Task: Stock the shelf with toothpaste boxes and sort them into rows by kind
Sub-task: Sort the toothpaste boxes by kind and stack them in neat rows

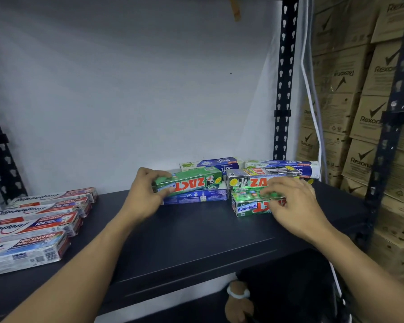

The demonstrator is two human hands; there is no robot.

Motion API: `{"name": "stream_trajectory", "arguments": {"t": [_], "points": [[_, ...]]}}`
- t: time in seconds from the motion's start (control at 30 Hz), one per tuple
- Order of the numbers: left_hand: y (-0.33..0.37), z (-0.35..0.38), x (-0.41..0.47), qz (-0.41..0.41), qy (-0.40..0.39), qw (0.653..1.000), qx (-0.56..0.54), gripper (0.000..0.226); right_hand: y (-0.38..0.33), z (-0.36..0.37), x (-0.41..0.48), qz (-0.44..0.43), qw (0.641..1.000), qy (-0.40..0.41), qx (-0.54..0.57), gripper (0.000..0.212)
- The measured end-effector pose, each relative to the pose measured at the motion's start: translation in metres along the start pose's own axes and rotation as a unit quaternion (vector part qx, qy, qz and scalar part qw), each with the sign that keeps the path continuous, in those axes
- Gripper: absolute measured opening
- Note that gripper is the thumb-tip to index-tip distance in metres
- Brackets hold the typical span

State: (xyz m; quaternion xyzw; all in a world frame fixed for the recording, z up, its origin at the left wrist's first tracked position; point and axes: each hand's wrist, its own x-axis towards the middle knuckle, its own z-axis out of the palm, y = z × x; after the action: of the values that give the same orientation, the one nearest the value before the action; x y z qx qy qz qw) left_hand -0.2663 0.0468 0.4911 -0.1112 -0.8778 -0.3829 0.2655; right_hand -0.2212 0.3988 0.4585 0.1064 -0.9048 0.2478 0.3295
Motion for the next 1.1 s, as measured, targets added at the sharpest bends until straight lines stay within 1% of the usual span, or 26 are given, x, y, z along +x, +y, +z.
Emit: {"name": "stream_trajectory", "arguments": {"t": [0.07,0.13,0.23,0.33,0.43,0.5,0.57,0.6,0.63,0.67,0.73,0.8,0.83,0.9,1.0,1.1], "points": [[0.006,-0.001,-0.002,0.017,0.021,0.999,-0.032,0.026,-0.019,0.008,0.011,-0.036,0.999,0.035,-0.001,0.035],[0.011,-0.003,-0.002,0.025,0.037,0.996,-0.083,0.022,-0.038,0.018,0.027,-0.085,0.996,0.029,0.000,0.033],[0.015,-0.005,-0.001,0.028,0.044,0.987,-0.150,0.020,-0.067,0.034,0.055,-0.142,0.989,-0.033,-0.009,0.047],[0.015,-0.009,-0.001,0.034,0.046,0.980,-0.191,0.020,-0.089,0.046,0.083,-0.156,0.981,-0.109,-0.032,0.061],[0.013,-0.011,0.001,0.038,0.063,0.972,-0.222,0.021,-0.100,0.055,0.106,-0.168,0.965,-0.199,-0.035,0.061],[0.010,-0.012,0.004,0.035,0.072,0.965,-0.251,0.022,-0.102,0.057,0.116,-0.171,0.961,-0.219,-0.005,0.058],[0.005,-0.012,0.008,0.006,0.065,0.955,-0.288,0.030,-0.100,0.055,0.125,-0.182,0.963,-0.197,0.023,0.054],[0.001,-0.011,0.009,-0.017,0.063,0.957,-0.282,0.040,-0.099,0.054,0.129,-0.188,0.967,-0.171,0.021,0.052],[-0.004,-0.010,0.010,-0.040,0.063,0.968,-0.242,0.051,-0.096,0.052,0.132,-0.187,0.972,-0.140,0.013,0.052],[-0.010,-0.008,0.011,-0.056,0.056,0.981,-0.178,0.061,-0.092,0.049,0.136,-0.175,0.978,-0.110,0.003,0.052],[-0.021,-0.004,0.010,-0.065,0.006,0.996,-0.066,0.076,-0.081,0.044,0.143,-0.127,0.989,-0.070,-0.010,0.052],[-0.027,0.001,0.007,-0.058,-0.060,0.996,-0.024,0.084,-0.067,0.038,0.150,-0.074,0.994,-0.070,-0.037,0.051],[-0.029,0.002,0.006,-0.053,-0.087,0.995,-0.011,0.084,-0.060,0.036,0.152,-0.053,0.994,-0.079,-0.057,0.050],[-0.030,0.003,0.006,-0.037,-0.112,0.993,0.022,0.076,-0.044,0.033,0.151,-0.026,0.991,-0.098,-0.090,0.049],[-0.029,0.003,0.008,-0.011,-0.106,0.993,0.055,0.055,-0.026,0.030,0.146,0.007,0.990,-0.121,-0.078,0.046],[-0.028,0.004,0.007,-0.014,-0.092,0.994,0.061,0.041,-0.021,0.029,0.146,0.021,0.989,-0.120,-0.078,0.047]]}}
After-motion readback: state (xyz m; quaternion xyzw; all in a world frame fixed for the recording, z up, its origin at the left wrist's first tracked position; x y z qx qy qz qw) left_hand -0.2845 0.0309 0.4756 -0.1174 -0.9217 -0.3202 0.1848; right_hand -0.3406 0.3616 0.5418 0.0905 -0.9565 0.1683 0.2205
